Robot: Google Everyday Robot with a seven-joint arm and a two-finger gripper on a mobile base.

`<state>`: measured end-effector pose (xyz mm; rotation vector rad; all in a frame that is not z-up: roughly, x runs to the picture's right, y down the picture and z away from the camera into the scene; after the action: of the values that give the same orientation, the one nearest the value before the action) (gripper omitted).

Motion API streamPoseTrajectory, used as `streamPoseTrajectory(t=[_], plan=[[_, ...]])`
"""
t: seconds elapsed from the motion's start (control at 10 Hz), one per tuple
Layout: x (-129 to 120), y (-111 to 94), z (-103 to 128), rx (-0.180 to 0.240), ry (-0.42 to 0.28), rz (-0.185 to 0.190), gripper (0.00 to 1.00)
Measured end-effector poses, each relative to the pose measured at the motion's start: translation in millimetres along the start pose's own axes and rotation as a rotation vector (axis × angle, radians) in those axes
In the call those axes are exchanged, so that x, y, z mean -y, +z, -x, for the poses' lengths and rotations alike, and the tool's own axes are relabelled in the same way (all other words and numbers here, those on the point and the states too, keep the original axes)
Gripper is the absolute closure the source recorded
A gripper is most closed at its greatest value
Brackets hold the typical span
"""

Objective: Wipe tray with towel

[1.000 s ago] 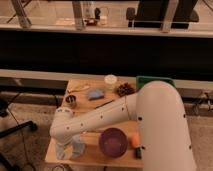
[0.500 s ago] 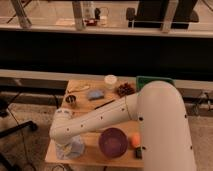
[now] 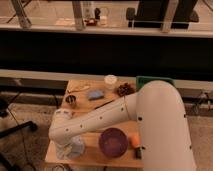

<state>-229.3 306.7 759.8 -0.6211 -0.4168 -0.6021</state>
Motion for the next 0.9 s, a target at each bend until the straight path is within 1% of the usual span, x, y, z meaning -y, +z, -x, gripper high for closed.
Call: streamPoseTrajectory(t=[0.1,0.2,0.3,0.5,0.6,0.7,0.8,0.9], plan=[[-3,2,5,-0.022,-0.039,0.009,0.54],[-4,3,9,-0.030,-0.061,0.015,0.62],[-5,2,7,-0.031,-0.058,0.015,0.69],[-5,1,7,-0.029,-0.055,0.015,0.70],[-7,1,10,-0.051,-0.083,0.022,0.70],[-10,0,18,-0.061,-0.120,0.025,0.70],[-14,0,21,-0.072,-0.132,0.030,0.70],[-16,-1,20,-0.092,-0.144,0.037,0.70]])
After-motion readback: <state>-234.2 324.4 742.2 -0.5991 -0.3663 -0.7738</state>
